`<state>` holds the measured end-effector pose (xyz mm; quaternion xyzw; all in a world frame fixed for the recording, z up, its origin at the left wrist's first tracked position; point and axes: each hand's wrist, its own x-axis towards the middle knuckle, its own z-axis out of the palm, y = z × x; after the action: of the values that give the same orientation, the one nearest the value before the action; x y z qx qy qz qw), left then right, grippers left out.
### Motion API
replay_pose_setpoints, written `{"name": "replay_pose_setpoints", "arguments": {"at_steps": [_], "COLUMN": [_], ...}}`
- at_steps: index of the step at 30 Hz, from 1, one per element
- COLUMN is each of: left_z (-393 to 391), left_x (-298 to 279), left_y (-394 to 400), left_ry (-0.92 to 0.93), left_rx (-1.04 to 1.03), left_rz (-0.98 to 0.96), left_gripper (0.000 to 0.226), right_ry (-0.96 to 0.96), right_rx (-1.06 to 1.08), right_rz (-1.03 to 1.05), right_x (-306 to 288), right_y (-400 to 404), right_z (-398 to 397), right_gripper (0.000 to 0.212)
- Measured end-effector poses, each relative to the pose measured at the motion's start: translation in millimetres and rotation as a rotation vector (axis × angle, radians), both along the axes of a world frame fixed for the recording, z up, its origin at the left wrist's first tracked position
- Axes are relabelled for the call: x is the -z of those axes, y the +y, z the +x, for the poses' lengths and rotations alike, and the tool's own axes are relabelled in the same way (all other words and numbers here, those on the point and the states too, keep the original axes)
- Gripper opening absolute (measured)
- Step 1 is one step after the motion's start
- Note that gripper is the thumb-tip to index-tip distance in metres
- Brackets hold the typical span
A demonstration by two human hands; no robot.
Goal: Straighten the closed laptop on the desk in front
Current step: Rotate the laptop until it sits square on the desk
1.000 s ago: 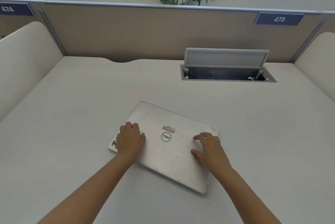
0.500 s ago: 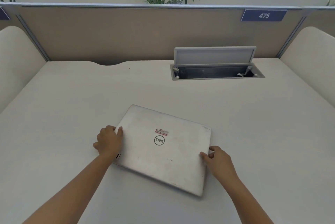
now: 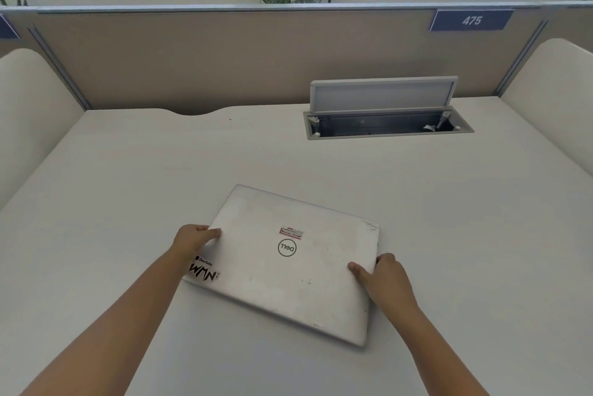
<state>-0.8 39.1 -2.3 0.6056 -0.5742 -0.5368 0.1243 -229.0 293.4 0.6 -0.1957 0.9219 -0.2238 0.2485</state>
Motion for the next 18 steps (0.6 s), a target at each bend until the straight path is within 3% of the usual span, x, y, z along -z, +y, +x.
{"name": "replay_pose_setpoints", "arguments": {"at_steps": [12,18], "left_z": [9,10], "left_x": [0,-1], "left_y": [-5,-2], "left_ry": [0.100,0.155], "left_rx": [0.058,0.013], "left_rz": [0.148,0.193], "left_gripper": [0.018,0.023], "right_ry": [-0.047,-0.160], "right_rx": [-0.002,-0.027], "right_rz": [0.072,-0.037], "right_x": [3,7], "right_y": [-8,-9], "right_z": [-8,-17], "right_gripper": [0.076,0.066]}}
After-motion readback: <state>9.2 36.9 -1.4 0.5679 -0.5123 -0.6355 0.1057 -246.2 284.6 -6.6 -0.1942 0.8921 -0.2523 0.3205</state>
